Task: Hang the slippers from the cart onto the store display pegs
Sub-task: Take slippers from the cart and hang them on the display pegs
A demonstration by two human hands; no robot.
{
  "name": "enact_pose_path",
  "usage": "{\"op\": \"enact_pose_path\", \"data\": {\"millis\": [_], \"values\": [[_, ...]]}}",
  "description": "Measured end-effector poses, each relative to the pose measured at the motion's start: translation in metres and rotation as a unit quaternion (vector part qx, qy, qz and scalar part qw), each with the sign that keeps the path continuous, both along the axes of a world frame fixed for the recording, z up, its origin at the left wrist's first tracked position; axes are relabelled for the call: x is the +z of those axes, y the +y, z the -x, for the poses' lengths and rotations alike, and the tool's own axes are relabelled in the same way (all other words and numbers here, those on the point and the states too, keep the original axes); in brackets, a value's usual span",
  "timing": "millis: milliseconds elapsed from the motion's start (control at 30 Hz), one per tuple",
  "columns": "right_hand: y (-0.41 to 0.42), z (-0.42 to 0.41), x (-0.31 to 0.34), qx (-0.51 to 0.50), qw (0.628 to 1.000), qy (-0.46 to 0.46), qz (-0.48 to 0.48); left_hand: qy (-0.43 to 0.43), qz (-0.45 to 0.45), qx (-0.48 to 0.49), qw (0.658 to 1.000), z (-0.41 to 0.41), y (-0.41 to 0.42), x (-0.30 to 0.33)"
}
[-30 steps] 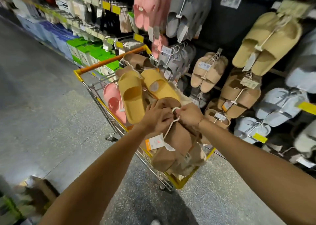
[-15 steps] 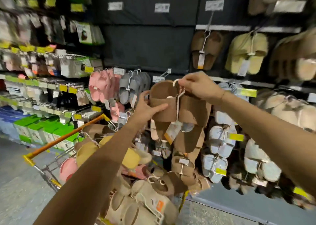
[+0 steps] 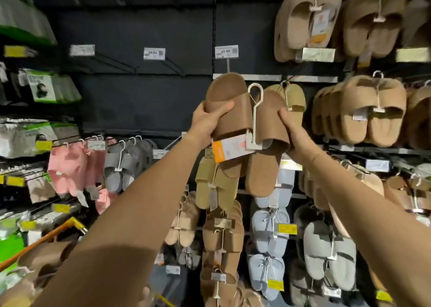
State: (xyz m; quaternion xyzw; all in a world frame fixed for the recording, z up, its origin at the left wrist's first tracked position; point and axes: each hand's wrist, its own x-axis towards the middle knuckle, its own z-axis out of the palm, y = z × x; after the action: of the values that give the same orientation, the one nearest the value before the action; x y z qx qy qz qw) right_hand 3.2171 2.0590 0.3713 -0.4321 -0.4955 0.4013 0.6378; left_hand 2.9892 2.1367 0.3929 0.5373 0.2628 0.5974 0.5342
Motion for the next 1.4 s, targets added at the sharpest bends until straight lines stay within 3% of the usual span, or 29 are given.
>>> {"op": "enact_pose_path", "data": {"millis": [67,300,533,1100,1400], "values": [[0.032,-0.021,-0.007,0.043,0.999,0.010,0.027,0.022,0.004,-0.006,1.000,-0.013,0.027,0.010],[0.135,-0.009,0.043,-0.092,0.993,-0.074,-0.011,0.034,0.042,0.067,0.996,-0.010,0.124,0.033],[0.208,0.007,0.095,-0.119,0.989,-0.074,-0.041,-0.003,0.034,0.066,0.997,0.000,0.191,0.066],[0.246,-0.004,0.112,-0.141,0.986,-0.062,0.062,0.075,0.080,-0.009,0.994,-0.008,0.238,0.079],[0.246,-0.004,0.128,-0.118,0.988,-0.076,0.068,0.057,0.064,-0.037,0.996,-0.007,0.247,0.103]]}}
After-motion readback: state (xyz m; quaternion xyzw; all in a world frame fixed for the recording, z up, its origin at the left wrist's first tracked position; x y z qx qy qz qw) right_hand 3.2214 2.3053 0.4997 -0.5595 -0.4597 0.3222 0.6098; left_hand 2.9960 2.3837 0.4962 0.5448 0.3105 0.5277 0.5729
